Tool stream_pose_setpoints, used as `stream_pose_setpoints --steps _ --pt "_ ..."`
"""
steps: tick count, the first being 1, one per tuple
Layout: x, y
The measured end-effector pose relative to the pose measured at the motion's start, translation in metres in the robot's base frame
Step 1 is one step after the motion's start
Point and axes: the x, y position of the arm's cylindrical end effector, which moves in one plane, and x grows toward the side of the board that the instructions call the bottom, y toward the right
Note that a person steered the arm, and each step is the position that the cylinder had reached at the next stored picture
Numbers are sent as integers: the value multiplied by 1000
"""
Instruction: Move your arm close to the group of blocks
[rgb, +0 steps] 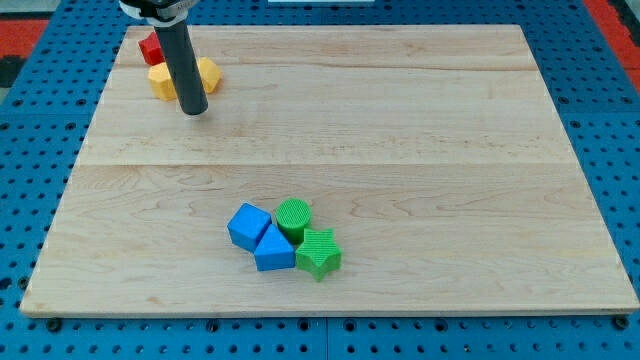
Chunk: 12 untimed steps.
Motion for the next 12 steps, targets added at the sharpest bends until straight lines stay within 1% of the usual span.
stream_pose_setpoints --steps 1,3,4,5,6,8,9,10,11,12 --pt "16 0" --pt "19 0" --pt "46 21" --pt "73 91" --pt "75 160" --pt "74 161" --pt "77 174" --pt "77 203" --pt "93 248" --pt "140 295"
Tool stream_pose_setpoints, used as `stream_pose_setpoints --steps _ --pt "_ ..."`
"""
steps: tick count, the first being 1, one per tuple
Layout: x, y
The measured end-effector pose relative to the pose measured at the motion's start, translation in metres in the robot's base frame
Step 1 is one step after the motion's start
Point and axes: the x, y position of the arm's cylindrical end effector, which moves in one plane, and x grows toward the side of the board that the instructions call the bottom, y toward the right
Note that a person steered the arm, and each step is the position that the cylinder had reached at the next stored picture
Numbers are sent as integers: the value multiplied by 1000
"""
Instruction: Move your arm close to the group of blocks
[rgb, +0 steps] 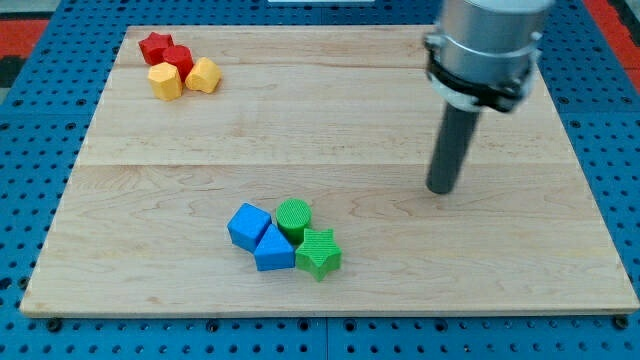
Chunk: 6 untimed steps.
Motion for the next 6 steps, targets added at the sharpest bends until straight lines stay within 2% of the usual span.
stream_pose_setpoints --steps 1,2,3,4,5,6 --pt "55 -3" --pt "77 -45" --pt "73 -45" --pt "4 -45" --pt "-19 -44" --pt "21 9"
